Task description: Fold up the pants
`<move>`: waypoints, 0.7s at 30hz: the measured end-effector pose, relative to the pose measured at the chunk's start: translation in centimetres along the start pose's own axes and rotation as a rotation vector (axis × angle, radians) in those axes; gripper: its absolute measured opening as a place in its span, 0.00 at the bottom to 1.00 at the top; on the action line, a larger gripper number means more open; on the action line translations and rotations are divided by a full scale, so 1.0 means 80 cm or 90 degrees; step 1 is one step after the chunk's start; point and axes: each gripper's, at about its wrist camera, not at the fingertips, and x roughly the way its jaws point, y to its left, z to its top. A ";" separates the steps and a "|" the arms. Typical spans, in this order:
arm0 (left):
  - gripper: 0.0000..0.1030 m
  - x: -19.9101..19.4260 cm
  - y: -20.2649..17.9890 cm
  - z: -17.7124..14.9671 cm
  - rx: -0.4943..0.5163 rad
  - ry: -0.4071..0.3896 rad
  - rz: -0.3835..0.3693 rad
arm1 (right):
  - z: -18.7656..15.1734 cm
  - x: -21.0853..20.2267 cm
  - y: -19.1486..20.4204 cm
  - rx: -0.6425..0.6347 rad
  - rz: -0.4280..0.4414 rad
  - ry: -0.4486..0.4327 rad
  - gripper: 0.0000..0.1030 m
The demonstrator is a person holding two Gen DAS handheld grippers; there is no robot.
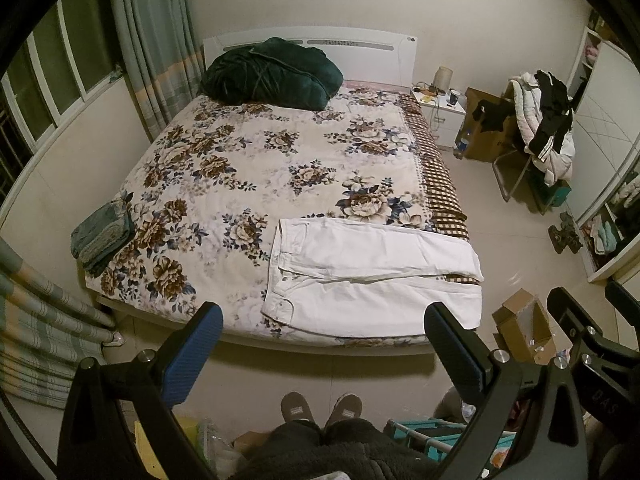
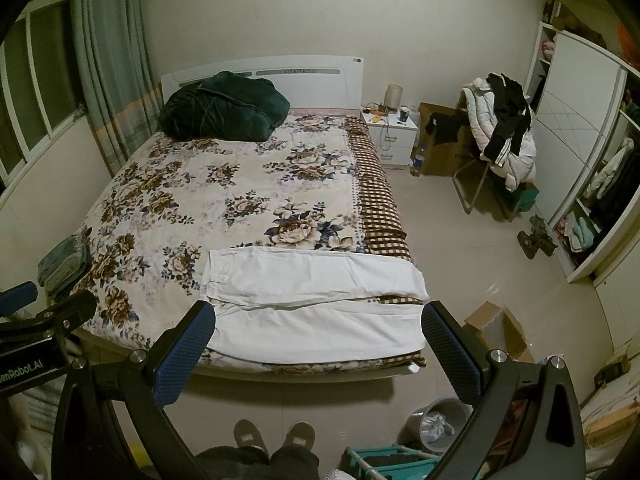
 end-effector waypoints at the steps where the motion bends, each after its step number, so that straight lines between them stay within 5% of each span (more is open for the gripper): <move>1: 1.00 -0.001 0.001 0.001 0.000 0.000 0.000 | -0.001 0.001 -0.002 0.000 -0.001 -0.001 1.00; 21: 1.00 -0.002 0.002 -0.004 0.001 -0.005 -0.003 | -0.002 0.000 -0.004 -0.001 -0.002 -0.005 1.00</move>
